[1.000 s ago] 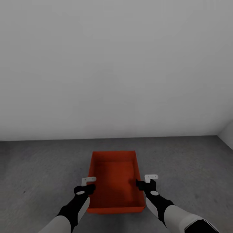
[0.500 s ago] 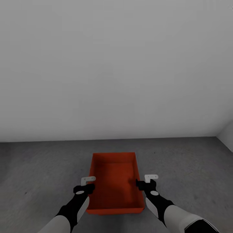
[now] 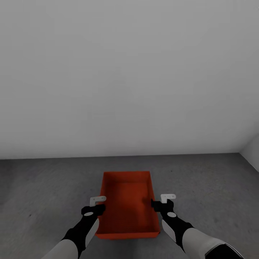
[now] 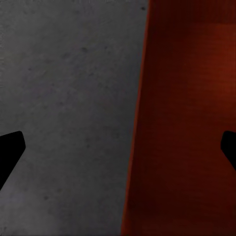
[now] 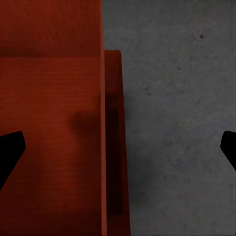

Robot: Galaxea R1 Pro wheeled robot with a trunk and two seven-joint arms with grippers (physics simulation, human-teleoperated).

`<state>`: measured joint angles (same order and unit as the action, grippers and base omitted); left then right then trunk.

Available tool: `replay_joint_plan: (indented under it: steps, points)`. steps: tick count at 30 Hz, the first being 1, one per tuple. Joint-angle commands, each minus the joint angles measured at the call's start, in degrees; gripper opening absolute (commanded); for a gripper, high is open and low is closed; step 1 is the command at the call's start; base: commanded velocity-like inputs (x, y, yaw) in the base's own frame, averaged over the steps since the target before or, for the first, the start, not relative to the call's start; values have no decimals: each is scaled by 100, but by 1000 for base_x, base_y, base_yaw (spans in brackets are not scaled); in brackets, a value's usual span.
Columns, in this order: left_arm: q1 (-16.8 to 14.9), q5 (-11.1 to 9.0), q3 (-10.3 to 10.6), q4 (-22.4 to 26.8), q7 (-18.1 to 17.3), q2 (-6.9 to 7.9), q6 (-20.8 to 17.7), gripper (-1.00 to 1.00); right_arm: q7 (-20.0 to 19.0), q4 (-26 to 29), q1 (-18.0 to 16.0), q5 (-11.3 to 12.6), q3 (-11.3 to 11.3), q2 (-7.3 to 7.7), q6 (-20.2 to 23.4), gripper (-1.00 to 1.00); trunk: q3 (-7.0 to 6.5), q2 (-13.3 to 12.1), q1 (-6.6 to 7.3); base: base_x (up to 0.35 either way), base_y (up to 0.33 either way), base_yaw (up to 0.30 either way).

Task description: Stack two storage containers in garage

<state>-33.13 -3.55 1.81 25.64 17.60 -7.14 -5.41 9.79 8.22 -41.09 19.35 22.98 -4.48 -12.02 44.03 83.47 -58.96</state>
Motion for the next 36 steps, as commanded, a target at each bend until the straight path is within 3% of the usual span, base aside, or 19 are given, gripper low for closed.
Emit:
replay_joint_plan:
  steps: [1,36]
  points:
    - [0,-38,20,12,29,2,-30,100,23,-5,-4,52,49,0,-20,100,-14,-39,23,0,0,0]
    - [0,-49,14,11,15,-6,-18,100,23,-5,-4,52,49,0,-19,100,-643,-1443,792,0,0,0]
